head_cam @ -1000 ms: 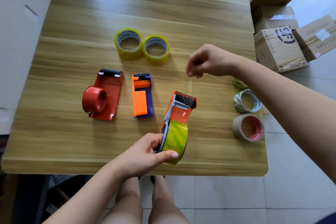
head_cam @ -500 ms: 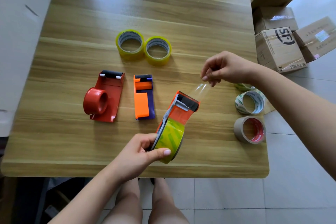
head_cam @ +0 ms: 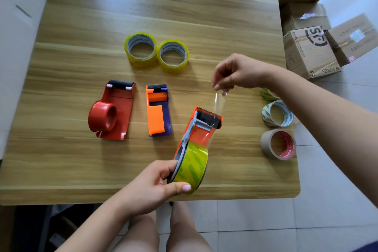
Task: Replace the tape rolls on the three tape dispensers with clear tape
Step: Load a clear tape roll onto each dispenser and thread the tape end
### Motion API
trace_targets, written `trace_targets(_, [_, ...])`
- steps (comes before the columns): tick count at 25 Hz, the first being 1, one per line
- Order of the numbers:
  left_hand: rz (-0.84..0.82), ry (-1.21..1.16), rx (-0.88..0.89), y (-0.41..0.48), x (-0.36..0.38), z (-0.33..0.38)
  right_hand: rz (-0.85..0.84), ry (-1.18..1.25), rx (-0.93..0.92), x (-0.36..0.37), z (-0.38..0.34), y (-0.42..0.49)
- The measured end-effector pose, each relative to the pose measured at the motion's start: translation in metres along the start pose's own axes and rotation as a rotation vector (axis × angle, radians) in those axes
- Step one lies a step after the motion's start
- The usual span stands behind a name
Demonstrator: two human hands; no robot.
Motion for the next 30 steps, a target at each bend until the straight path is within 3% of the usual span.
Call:
trace_targets(15, [0.023, 0.077, 0.026, -0.016, -0.003, 0.000, 0.162, -0.048, -0.009, -0.051, -0.013, -0.013])
trace_targets(19, [0.075, -0.061, -0.044, -0.014, 0.004, 0.000, 0.199, -0.083, -0.052, -0.046, -0.019, -0.006])
trace_targets(23, [0.071, -0.024, 0.000, -0.013, 0.009, 0.007, 0.205, -0.111, -0.056, -0.056, -0.021, -0.005])
trace_targets(30, [0.024, -0.025, 0.051, -0.016, -0.001, 0.022, 0.182, 0.057, -0.036, -0.063, -0.025, 0.000])
Point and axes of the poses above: each hand's wrist, its own y-axis towards the middle knuckle, its own x-axis out of the palm, z = x × y, the point moved 3 cm from there along y, towards the middle knuckle, and after that the axes turned 1 degree about -y, right-handed, at the moved point
